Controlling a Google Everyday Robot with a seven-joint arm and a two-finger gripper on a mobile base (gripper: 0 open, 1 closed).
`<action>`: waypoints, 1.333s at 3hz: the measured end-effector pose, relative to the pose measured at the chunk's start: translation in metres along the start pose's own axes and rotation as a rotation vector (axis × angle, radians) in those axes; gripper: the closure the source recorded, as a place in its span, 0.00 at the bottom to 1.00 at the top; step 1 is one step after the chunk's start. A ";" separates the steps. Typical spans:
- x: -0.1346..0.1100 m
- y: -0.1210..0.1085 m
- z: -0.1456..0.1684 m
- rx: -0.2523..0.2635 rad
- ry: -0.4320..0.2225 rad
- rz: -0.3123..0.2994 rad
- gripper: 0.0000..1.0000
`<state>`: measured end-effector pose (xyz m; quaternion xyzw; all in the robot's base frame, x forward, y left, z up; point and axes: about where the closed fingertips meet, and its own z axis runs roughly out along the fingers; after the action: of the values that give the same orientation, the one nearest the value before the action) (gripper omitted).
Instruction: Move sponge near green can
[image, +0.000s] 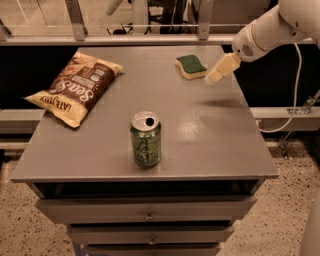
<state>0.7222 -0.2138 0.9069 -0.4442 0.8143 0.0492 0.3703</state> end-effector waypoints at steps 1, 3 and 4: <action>-0.006 -0.021 0.043 -0.006 -0.069 0.092 0.00; -0.021 -0.025 0.105 -0.069 -0.150 0.198 0.00; -0.029 -0.018 0.122 -0.104 -0.157 0.201 0.13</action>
Offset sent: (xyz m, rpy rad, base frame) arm 0.1072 0.0375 -0.0608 0.3099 0.0354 -0.0983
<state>0.8134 -0.1543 0.8425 -0.3738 0.8195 0.1628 0.4027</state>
